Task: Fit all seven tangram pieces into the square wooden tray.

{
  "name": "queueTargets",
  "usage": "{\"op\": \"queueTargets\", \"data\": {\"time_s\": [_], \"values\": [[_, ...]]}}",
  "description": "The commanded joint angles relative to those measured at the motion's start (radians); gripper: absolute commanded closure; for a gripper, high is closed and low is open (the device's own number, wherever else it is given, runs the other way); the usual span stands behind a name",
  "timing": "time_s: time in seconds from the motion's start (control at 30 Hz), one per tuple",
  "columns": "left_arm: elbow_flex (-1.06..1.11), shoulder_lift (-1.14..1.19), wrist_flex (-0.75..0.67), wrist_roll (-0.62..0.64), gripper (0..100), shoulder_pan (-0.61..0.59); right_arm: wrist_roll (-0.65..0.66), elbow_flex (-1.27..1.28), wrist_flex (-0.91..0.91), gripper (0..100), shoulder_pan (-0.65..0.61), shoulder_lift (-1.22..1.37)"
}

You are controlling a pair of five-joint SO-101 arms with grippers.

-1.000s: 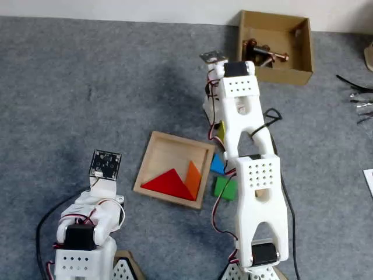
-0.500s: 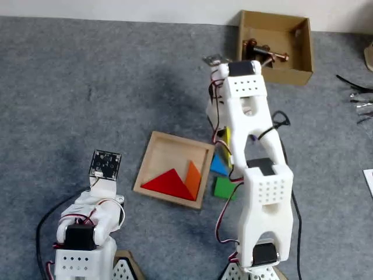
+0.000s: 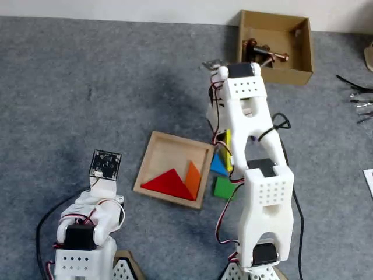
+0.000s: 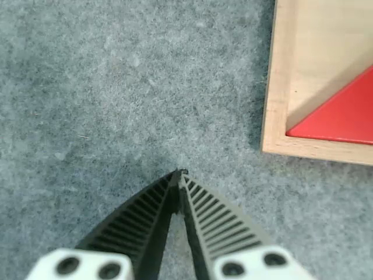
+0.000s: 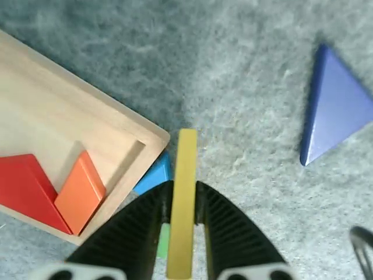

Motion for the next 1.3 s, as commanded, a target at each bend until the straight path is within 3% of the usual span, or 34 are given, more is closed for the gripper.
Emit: {"op": "queueTargets", "data": {"time_s": [0.0, 0.33, 0.7, 1.0, 1.27], "values": [[0.019, -0.005, 0.005, -0.009, 99, -0.010, 0.002, -0.005, 0.016, 99.5, -0.007, -0.120], [0.019, -0.005, 0.005, -0.009, 99, -0.010, 0.002, 0.070, 0.015, 99.4, -0.012, -0.260], [0.019, -0.005, 0.005, -0.009, 99, -0.010, -0.084, 0.093, 0.015, 99.4, -0.133, -0.501], [0.019, -0.005, 0.005, -0.009, 99, -0.010, -0.072, 0.317, -0.002, 99.4, -0.191, -0.811], [0.019, -0.005, 0.005, -0.009, 99, -0.010, 0.091, 0.714, -0.168, 99.4, -0.182, -1.095]]}}
